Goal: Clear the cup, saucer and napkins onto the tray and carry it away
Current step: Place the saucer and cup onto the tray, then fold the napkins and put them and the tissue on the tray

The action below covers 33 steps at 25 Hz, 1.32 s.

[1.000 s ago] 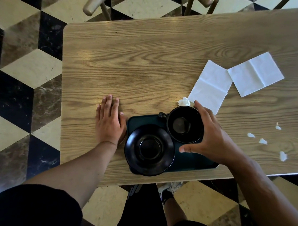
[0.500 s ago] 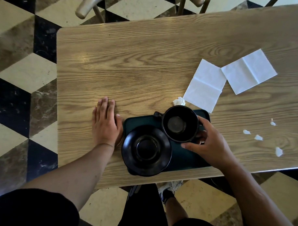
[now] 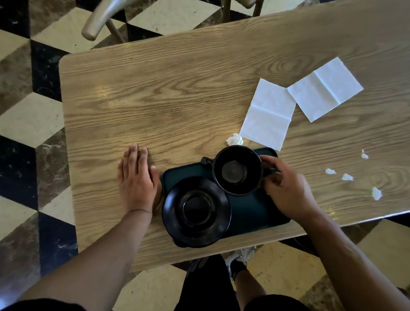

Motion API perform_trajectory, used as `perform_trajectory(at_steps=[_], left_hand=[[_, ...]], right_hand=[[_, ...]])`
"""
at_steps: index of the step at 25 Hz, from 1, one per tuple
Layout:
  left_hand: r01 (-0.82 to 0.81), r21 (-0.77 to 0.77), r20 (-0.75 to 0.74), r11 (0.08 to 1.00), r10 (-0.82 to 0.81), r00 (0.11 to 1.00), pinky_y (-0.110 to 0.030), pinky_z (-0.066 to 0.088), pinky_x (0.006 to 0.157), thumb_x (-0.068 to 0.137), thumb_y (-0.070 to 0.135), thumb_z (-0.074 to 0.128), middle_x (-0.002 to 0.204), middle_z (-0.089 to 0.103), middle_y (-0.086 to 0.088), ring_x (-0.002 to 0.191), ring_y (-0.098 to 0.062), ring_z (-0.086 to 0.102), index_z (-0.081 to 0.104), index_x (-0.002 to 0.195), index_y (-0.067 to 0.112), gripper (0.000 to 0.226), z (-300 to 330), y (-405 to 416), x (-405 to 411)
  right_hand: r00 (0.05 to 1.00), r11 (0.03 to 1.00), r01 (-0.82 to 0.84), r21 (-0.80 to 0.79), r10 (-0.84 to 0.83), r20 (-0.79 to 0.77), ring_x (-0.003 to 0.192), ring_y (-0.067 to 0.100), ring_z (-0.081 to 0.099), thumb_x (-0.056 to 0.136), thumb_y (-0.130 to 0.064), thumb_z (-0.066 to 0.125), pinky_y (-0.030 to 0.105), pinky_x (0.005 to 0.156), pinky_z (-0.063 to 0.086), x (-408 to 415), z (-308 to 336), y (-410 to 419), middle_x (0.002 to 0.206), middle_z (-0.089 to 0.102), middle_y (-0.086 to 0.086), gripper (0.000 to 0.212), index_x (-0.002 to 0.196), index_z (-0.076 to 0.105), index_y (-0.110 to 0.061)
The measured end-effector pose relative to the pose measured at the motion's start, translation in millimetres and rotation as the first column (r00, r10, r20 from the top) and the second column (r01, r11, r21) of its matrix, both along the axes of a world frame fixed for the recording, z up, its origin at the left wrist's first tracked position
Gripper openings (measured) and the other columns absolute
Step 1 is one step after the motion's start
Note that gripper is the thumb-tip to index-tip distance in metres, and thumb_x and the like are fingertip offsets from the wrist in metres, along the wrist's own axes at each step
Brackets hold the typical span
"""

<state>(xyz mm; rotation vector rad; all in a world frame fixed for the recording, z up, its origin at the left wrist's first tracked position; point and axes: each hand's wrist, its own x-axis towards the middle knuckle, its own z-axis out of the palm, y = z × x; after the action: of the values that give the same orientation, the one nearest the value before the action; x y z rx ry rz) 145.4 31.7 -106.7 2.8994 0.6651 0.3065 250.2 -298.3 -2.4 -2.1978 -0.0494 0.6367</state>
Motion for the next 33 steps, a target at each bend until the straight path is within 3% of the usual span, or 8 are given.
perform_trajectory(at_steps=[3, 7, 10, 13, 15, 20, 29, 33], left_hand=[[0.023, -0.007, 0.039, 1.000, -0.023, 0.999, -0.054, 0.038, 0.115, 0.102, 0.021, 0.047, 0.149, 0.053, -0.022, 0.138, -0.041, 0.049, 0.058, 0.137, 0.000, 0.042, 3.9, 0.6, 0.1], [0.048, -0.108, 0.059, 0.993, -0.042, 0.997, -0.053, 0.046, 0.097, 0.102, 0.030, 0.045, 0.118, 0.066, -0.020, 0.110, -0.043, 0.059, 0.066, 0.114, 0.001, 0.038, 38.7, 11.2, 47.3], [0.345, -0.098, 0.007, 0.933, -0.346, 0.938, -0.052, 0.043, 0.107, 0.104, 0.035, 0.040, 0.131, 0.062, -0.021, 0.125, -0.041, 0.055, 0.061, 0.127, 0.000, 0.047, 45.9, -6.6, 121.3], [0.622, -0.056, -0.143, 0.781, -0.623, 0.769, -0.053, 0.029, 0.121, 0.102, 0.042, 0.035, 0.157, 0.045, -0.017, 0.149, -0.035, 0.036, 0.049, 0.147, 0.005, 0.060, 32.3, -42.6, 181.7], [0.707, -0.036, -0.190, 0.706, -0.699, 0.689, -0.053, 0.019, 0.126, 0.101, 0.044, 0.035, 0.166, 0.030, -0.014, 0.155, -0.031, 0.024, 0.038, 0.154, 0.008, 0.064, 19.6, -55.4, 194.1], [0.697, -0.084, -0.077, 0.712, -0.702, 0.708, -0.053, 0.018, 0.126, 0.101, 0.037, 0.039, 0.167, 0.030, -0.010, 0.156, -0.025, 0.022, 0.041, 0.155, 0.013, 0.060, 12.0, -56.2, 194.7], [0.695, -0.116, -0.037, 0.709, -0.703, 0.711, -0.054, 0.022, 0.124, 0.098, 0.030, 0.042, 0.165, 0.035, -0.010, 0.155, -0.025, 0.027, 0.047, 0.152, 0.012, 0.056, 12.5, -53.9, 197.2], [0.693, -0.135, -0.019, 0.708, -0.701, 0.713, -0.053, 0.022, 0.125, 0.098, 0.030, 0.042, 0.164, 0.035, -0.009, 0.155, -0.025, 0.027, 0.047, 0.151, 0.012, 0.056, 12.3, -53.5, 197.2]], right_hand=[[0.984, 0.983, 0.176, 0.047, -0.177, 0.029, 0.071, 0.003, 0.073, 0.092, -0.013, 0.069, 0.021, 0.074, 0.057, 11.1, 0.2, -6.7, 0.087, 0.077, -0.013, 0.025, 0.112, 0.072, -0.029], [0.956, 0.969, 0.248, 0.014, -0.247, 0.156, 0.065, 0.004, 0.066, 0.092, -0.023, 0.071, 0.006, 0.061, 0.044, 40.7, 0.4, -15.9, 0.070, 0.071, -0.006, 0.012, 0.099, 0.075, -0.031], [0.946, 0.980, 0.196, -0.031, -0.180, 0.269, 0.069, 0.004, 0.060, 0.092, -0.019, 0.069, 0.007, 0.066, 0.044, 74.9, -11.7, -19.6, 0.078, 0.066, -0.010, 0.013, 0.099, 0.076, -0.027], [0.920, 0.987, 0.116, -0.112, -0.065, 0.387, 0.075, 0.004, 0.056, 0.090, -0.015, 0.068, 0.007, 0.074, 0.041, 113.1, -29.1, -20.4, 0.094, 0.061, -0.008, 0.018, 0.103, 0.077, -0.024], [0.910, 0.983, 0.083, -0.161, -0.009, 0.414, 0.084, 0.009, 0.056, 0.090, -0.016, 0.068, 0.012, 0.078, 0.039, 135.2, -38.9, -20.2, 0.100, 0.058, -0.006, 0.021, 0.109, 0.076, -0.023], [0.906, 0.977, -0.040, -0.208, 0.123, 0.404, 0.092, 0.012, 0.053, 0.090, -0.021, 0.070, 0.024, 0.083, 0.045, 150.5, -58.7, -21.5, 0.104, 0.058, -0.004, 0.022, 0.112, 0.073, -0.020], [0.842, 0.986, 0.029, -0.165, 0.064, 0.535, 0.091, 0.014, 0.055, 0.086, -0.015, 0.071, 0.020, 0.075, 0.044, 142.7, -55.0, -19.0, 0.094, 0.064, -0.003, 0.005, 0.090, 0.074, -0.015], [0.816, 0.997, 0.060, 0.048, -0.076, 0.573, 0.102, 0.012, 0.069, 0.080, -0.005, 0.069, 0.020, 0.086, 0.049, 122.7, -14.2, -25.8, 0.105, 0.075, -0.002, 0.006, 0.085, 0.070, -0.009]])
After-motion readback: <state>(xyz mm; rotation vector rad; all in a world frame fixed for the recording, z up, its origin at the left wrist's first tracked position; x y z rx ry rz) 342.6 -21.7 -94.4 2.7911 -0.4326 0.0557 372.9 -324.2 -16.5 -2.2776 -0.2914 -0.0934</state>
